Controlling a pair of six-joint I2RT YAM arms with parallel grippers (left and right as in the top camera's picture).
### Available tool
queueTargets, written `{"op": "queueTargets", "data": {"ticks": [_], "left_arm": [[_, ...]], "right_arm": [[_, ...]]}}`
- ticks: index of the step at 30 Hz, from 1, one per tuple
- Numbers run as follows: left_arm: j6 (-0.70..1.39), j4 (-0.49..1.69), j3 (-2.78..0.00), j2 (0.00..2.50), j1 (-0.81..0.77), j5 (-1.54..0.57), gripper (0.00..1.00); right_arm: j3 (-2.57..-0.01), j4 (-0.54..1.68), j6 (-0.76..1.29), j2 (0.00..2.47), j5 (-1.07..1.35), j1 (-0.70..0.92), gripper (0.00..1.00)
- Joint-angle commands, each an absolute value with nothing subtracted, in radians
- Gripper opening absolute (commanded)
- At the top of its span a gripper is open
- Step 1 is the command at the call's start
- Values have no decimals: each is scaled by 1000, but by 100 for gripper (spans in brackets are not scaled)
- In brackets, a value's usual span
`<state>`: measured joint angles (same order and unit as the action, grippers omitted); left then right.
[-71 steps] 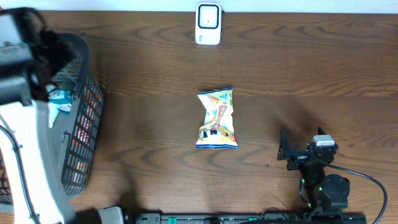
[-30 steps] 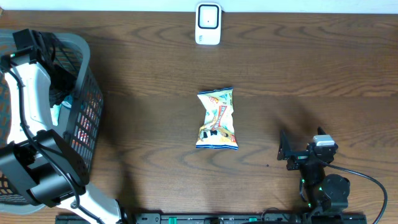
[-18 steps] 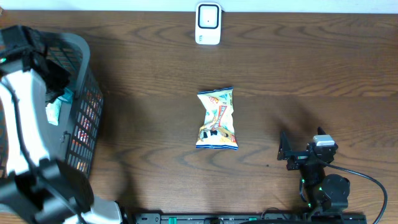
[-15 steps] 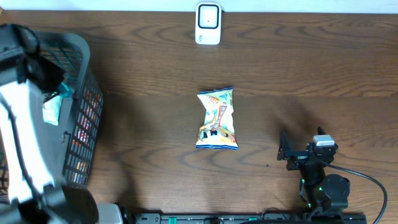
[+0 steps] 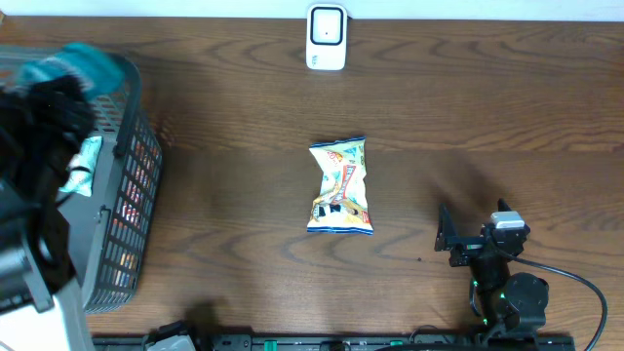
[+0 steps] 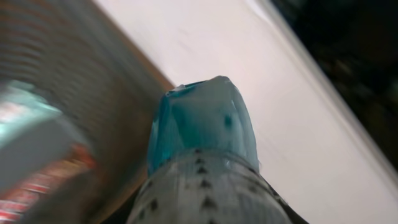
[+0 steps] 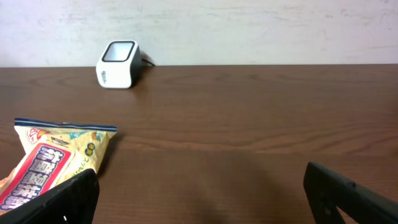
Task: Scan the item barcode
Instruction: 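Grasp the blue Listerine bottle in the basket with the left gripper, then carry the Listerine bottle to the scanner with the left gripper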
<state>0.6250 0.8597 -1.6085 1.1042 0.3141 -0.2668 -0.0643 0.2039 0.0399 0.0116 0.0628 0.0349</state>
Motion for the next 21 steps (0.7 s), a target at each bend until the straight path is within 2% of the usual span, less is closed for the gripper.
{"op": "queueTargets", "data": {"ticks": [1, 12, 21], "left_arm": [[669, 844, -1628, 1107, 219, -441, 8], [672, 785, -1627, 1304, -215, -399, 8], [671, 718, -1627, 1646, -432, -400, 8]], "right_arm": [[-62, 206, 27, 6, 59, 46, 99], [-62, 206, 27, 6, 59, 46, 99], [-62, 206, 27, 6, 59, 46, 99]]}}
